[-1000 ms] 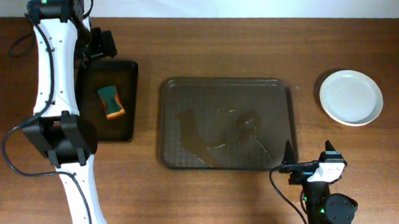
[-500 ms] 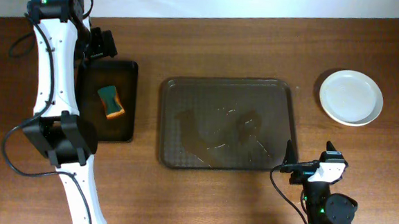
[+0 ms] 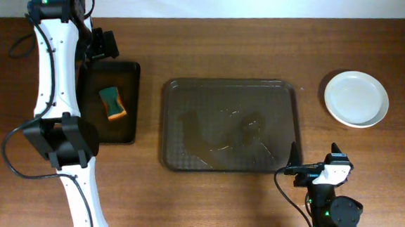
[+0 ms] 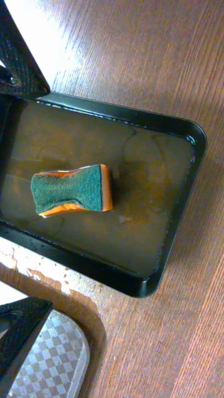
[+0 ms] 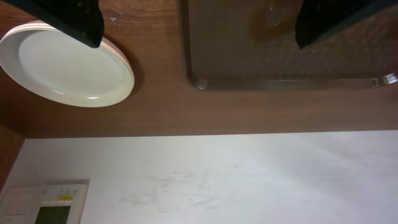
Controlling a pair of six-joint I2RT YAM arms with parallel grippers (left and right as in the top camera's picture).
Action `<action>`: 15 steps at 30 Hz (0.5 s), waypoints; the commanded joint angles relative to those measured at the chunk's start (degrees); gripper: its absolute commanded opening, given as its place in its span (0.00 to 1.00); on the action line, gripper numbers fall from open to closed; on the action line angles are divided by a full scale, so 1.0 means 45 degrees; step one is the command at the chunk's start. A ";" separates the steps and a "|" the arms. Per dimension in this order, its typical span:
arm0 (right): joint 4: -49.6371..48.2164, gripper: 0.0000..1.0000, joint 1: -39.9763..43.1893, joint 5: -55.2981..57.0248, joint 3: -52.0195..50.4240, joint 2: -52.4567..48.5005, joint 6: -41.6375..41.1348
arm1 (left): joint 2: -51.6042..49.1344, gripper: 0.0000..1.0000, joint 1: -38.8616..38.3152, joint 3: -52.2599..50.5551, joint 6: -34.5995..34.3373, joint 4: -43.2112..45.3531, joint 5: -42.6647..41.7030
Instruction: Clean dirty plates on tray and stack at the side
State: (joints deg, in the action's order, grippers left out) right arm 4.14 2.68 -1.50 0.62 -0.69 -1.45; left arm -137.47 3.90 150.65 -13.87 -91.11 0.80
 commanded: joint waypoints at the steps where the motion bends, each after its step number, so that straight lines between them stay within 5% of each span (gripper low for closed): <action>1: 0.0083 0.98 -0.0102 0.0160 -0.0068 0.0073 0.0029 | 0.0049 1.00 0.0087 0.0102 0.0112 -0.0015 -0.0039; 15: 0.0083 0.98 -0.0102 0.0160 -0.0068 0.0073 0.0029 | 0.0049 1.00 0.0087 0.0102 0.0107 0.0117 0.0340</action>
State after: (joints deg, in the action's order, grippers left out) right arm 4.14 2.68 -1.50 0.62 -0.69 -1.45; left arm -137.47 3.90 150.65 -13.87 -90.70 1.91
